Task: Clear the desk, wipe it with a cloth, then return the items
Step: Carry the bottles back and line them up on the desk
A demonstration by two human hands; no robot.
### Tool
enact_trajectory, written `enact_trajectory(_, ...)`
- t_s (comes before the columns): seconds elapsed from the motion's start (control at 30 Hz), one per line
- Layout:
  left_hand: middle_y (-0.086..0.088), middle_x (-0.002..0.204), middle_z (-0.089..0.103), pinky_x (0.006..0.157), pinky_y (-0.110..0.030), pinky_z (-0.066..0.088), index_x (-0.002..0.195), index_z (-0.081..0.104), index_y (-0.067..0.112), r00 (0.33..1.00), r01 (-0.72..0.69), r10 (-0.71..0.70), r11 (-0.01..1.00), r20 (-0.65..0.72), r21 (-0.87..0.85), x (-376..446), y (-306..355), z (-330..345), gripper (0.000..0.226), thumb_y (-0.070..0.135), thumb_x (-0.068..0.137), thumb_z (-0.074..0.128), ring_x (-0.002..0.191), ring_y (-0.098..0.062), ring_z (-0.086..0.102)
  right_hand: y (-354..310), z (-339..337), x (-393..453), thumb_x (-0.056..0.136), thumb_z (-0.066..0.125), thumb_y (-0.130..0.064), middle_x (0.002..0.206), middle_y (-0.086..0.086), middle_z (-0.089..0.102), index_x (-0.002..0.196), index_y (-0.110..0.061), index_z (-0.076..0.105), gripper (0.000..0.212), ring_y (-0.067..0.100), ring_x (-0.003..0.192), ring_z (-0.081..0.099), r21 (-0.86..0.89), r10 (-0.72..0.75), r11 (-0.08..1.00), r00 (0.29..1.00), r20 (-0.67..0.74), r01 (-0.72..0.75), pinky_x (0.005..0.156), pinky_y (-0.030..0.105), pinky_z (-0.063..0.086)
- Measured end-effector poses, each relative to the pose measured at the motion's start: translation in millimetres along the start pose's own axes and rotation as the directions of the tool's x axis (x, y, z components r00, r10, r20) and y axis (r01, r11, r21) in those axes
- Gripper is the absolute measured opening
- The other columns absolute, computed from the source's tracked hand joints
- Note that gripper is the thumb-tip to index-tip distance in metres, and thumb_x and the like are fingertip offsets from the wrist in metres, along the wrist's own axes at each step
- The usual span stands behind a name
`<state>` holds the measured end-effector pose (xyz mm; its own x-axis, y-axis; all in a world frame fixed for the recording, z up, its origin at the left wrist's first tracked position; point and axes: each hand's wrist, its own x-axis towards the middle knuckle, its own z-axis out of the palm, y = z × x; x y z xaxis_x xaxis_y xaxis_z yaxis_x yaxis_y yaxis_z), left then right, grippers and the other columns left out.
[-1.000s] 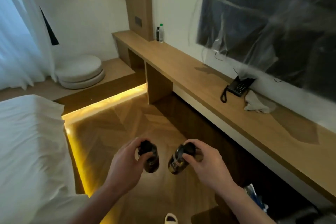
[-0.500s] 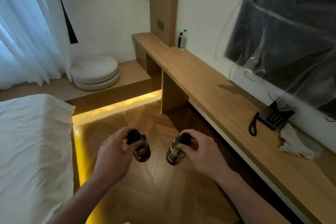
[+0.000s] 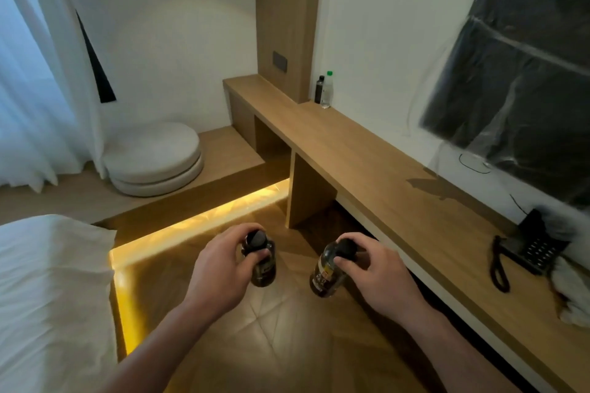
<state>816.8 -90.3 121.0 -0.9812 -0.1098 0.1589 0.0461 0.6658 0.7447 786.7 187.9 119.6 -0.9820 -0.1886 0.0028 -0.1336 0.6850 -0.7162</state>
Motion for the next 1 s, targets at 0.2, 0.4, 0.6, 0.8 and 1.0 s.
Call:
enact_trajectory(0.2, 0.026, 0.118, 0.064, 0.102, -0.033, 0.050, 0.128, 0.060, 0.043, 0.998, -0.019, 0.019, 1.000, 0.054, -0.010, 81.4, -25.8, -16.3, 0.041, 0.027, 0.092, 0.072, 0.118, 0.002, 0.056, -18.2, 13.1, 70.0, 0.096, 0.070, -0.037, 0.117, -0.027, 0.063, 0.123, -0.046, 0.061, 0.030, -0.008, 0.110, 0.056, 0.033, 0.061, 0.998, 0.998, -0.032, -0.060, 0.078, 0.008, 0.045)
enact_trajectory(0.4, 0.025, 0.116, 0.065, 0.098, -0.032, 0.053, 0.126, 0.061, 0.041, 0.996, -0.010, 0.012, 1.000, 0.092, -0.025, 173.3, -47.1, -7.9, 0.039, 0.027, 0.092, 0.073, 0.115, -0.001, 0.058, -16.0, 26.3, 160.3, 0.096, 0.070, -0.038, 0.121, -0.025, 0.063, 0.126, -0.044, 0.061, 0.032, 0.000, 0.116, 0.058, 0.033, 0.075, 0.997, 0.996, -0.038, -0.074, 0.089, 0.019, 0.055)
enact_trajectory(0.6, 0.027, 0.113, 0.063, 0.094, -0.031, 0.055, 0.123, 0.063, 0.040, 0.996, 0.004, -0.004, 1.000, 0.089, 0.001, 282.6, -63.9, 6.9, 0.038, 0.025, 0.091, 0.075, 0.111, -0.001, 0.058, -8.9, 26.4, 272.7, 0.096, 0.070, -0.036, 0.121, -0.025, 0.062, 0.127, -0.042, 0.062, 0.033, -0.002, 0.111, 0.055, 0.039, 0.083, 0.996, 0.997, -0.007, -0.083, 0.081, 0.011, 0.048)
enact_trajectory(0.8, 0.023, 0.116, 0.065, 0.099, -0.034, 0.055, 0.126, 0.064, 0.036, 0.998, 0.017, -0.017, 1.000, 0.053, 0.001, 386.9, -76.1, 15.4, 0.039, 0.025, 0.091, 0.076, 0.113, -0.004, 0.059, -6.4, 17.8, 385.1, 0.095, 0.070, -0.038, 0.118, -0.028, 0.060, 0.125, -0.043, 0.061, 0.032, -0.002, 0.111, 0.055, 0.033, 0.071, 0.997, 0.997, 0.030, -0.072, 0.078, 0.011, 0.043)
enact_trajectory(1.0, 0.021, 0.117, 0.065, 0.097, -0.039, 0.057, 0.125, 0.064, 0.038, 0.998, 0.023, -0.023, 1.000, 0.064, -0.008, 475.6, -96.2, 16.0, 0.037, 0.027, 0.091, 0.075, 0.113, -0.008, 0.060, -7.6, 15.5, 477.4, 0.094, 0.071, -0.042, 0.114, -0.027, 0.063, 0.117, -0.047, 0.063, 0.026, 0.001, 0.109, 0.060, 0.011, 0.081, 0.997, 0.996, 0.038, -0.081, 0.087, 0.022, 0.052)
